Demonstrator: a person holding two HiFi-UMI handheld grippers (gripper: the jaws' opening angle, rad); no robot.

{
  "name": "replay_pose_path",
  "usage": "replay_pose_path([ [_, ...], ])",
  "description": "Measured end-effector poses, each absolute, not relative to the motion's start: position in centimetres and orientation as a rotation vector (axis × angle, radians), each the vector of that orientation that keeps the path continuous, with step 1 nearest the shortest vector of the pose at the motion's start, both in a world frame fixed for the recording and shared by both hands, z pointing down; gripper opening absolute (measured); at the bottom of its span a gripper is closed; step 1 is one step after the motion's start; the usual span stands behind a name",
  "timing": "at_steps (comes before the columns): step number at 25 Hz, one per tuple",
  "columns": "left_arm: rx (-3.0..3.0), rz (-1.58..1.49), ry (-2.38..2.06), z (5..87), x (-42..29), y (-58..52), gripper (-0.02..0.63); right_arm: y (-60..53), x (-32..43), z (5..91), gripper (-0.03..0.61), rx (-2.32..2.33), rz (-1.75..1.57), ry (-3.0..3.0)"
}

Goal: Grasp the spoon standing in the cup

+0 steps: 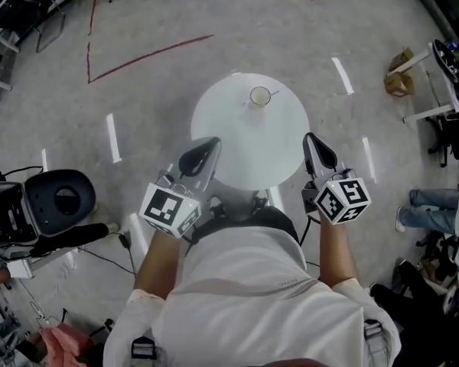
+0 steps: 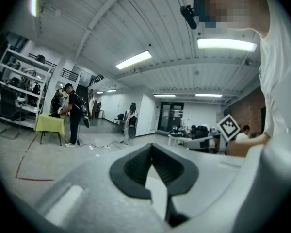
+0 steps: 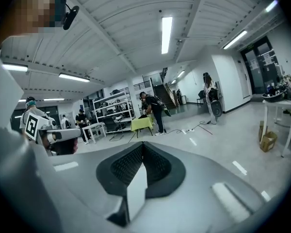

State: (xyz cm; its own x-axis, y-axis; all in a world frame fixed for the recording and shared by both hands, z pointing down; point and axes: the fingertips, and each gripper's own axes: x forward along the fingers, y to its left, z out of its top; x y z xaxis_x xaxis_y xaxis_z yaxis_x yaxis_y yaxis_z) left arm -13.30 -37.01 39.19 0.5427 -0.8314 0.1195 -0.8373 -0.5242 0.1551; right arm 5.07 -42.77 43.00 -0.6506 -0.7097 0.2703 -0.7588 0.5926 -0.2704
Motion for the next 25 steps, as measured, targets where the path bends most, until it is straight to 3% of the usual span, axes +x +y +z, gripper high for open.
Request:
replay_pose_path([
  [9,2.455,0.076,-1.601,39.3,-9.6,-42.8,0.003,-52.4,7.5,46.9,0.006,1.043,0.652,-2.650],
  [16,2.390,0.085,-1.644,42.1,-7.2,-46.5,0.003,-59.0,8.9,52.0,0.081,0.950,0.718,-2.514],
  [25,2.319,0.109,-1.668,46.2,-10.0,-48.1,0.003,-64.7,4.1,61.4,0.153,0.889,0.899,-2.344],
])
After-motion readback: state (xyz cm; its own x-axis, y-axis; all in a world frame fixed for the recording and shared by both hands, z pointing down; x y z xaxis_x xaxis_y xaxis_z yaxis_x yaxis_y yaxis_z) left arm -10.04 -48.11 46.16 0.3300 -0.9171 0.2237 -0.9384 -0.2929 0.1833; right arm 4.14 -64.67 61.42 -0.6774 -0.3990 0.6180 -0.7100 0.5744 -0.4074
